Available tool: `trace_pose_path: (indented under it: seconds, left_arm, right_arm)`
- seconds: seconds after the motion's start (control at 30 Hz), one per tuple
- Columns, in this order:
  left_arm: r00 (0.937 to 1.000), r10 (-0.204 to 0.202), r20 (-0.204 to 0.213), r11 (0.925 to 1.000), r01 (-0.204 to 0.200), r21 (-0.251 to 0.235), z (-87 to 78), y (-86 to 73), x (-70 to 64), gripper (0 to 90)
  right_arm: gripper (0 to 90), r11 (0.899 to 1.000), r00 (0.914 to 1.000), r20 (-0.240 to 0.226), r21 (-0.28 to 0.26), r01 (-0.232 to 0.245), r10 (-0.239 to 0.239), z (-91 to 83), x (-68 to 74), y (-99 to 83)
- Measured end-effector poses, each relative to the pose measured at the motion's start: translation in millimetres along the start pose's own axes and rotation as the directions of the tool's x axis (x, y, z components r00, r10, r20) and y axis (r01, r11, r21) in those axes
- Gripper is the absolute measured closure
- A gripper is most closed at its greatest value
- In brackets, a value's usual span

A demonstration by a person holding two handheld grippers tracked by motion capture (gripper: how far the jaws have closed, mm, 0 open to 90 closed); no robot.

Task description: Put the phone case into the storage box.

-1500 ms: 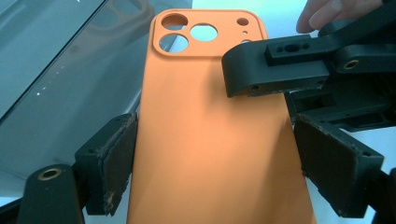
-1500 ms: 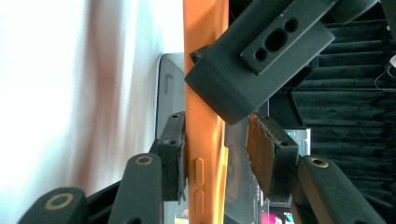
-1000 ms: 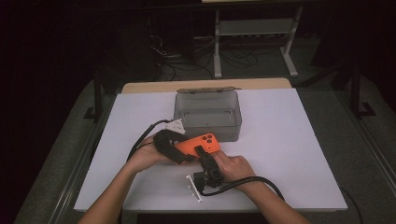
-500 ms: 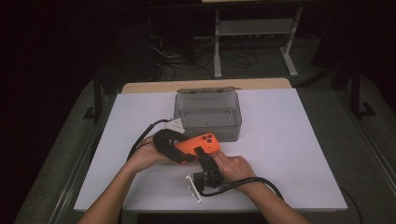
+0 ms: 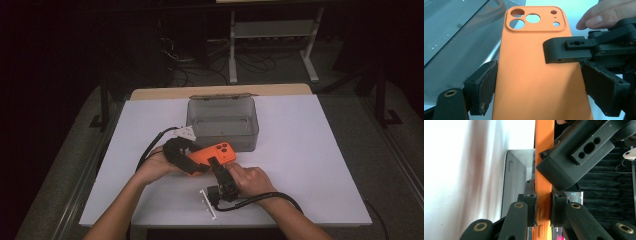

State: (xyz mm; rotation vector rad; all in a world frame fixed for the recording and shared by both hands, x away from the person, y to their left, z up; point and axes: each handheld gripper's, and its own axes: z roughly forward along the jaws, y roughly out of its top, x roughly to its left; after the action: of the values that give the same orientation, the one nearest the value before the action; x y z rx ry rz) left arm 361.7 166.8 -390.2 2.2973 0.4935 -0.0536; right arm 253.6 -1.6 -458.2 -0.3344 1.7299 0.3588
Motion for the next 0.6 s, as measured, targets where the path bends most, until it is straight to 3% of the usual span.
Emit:
trace_pose_path:
  seconds: [0.33, 0.6]
  left_arm:
    - [0.9999, -0.002, 0.013, 0.9999, 0.002, -0.014, -0.2, -1.3, 1.0, 15.9]
    - [0.9999, -0.002, 0.013, 0.9978, 0.003, -0.066, -7.3, -0.6, -0.5, 15.0]
  right_arm:
    - [78.4, 1.0, 0.9997, 0.012, -0.005, 0.021, -0.021, -1.1, 1.1, -0.8]
    - [78.7, 1.0, 0.9997, 0.013, -0.01, 0.023, -0.023, -1.8, -0.4, -1.8]
